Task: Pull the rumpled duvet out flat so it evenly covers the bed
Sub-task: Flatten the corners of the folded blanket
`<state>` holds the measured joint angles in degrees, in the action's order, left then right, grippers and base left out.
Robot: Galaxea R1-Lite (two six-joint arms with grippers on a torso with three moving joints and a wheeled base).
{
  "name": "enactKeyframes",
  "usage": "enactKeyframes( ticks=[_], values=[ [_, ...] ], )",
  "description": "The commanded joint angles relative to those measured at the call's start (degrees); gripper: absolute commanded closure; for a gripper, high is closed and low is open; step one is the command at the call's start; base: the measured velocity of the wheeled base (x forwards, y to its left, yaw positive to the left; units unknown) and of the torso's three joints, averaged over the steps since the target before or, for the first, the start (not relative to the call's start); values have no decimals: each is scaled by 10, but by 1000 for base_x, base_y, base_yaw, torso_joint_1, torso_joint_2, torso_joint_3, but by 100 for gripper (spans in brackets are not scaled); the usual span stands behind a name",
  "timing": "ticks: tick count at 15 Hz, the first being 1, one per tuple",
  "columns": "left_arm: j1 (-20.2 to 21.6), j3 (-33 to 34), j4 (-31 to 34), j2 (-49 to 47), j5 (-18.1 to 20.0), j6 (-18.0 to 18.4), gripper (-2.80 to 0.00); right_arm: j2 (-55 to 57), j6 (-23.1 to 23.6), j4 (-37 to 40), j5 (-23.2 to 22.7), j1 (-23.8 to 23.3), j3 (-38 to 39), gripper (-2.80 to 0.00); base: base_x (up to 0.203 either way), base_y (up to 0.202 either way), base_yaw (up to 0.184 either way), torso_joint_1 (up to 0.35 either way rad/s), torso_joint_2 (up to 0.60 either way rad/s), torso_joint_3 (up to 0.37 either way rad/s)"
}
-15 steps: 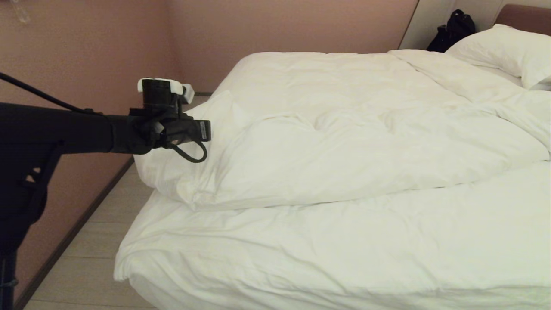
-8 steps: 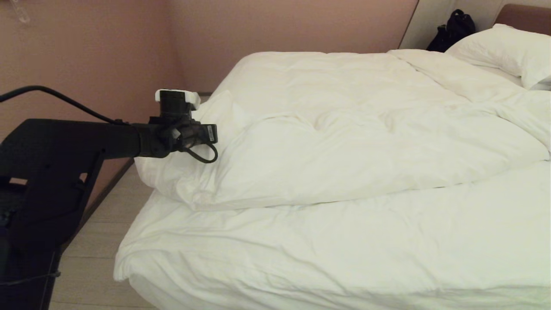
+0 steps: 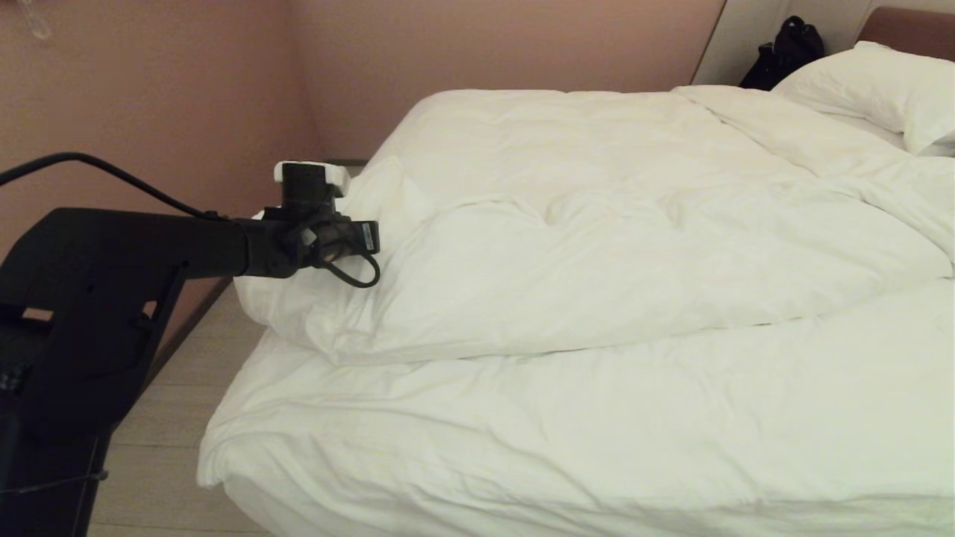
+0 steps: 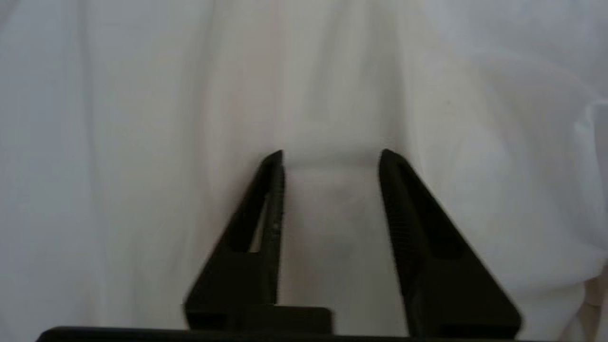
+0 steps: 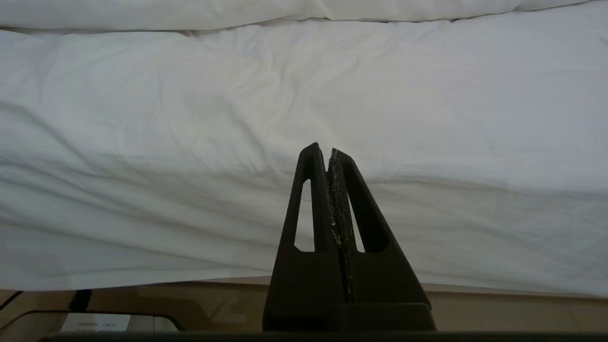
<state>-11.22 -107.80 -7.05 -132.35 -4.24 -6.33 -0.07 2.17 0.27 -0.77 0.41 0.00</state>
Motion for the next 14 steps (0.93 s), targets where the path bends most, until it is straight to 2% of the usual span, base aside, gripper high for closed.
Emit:
enactKeyframes(
  ticks=[1,3,9,14],
  values=[
    [0,7,-7,11,1,-2,-280,1,0,0,0,0,0,0,0,0,0,0,0,0],
    [-1,16,-25,16,0,-12,-280,1,0,0,0,0,0,0,0,0,0,0,0,0],
    [-2,14,-77,-23,1,-8,-280,1,0,0,0,0,0,0,0,0,0,0,0,0],
    [-7,4,-59,-47,4,-7,-280,1,0,0,0,0,0,0,0,0,0,0,0,0]
  ],
)
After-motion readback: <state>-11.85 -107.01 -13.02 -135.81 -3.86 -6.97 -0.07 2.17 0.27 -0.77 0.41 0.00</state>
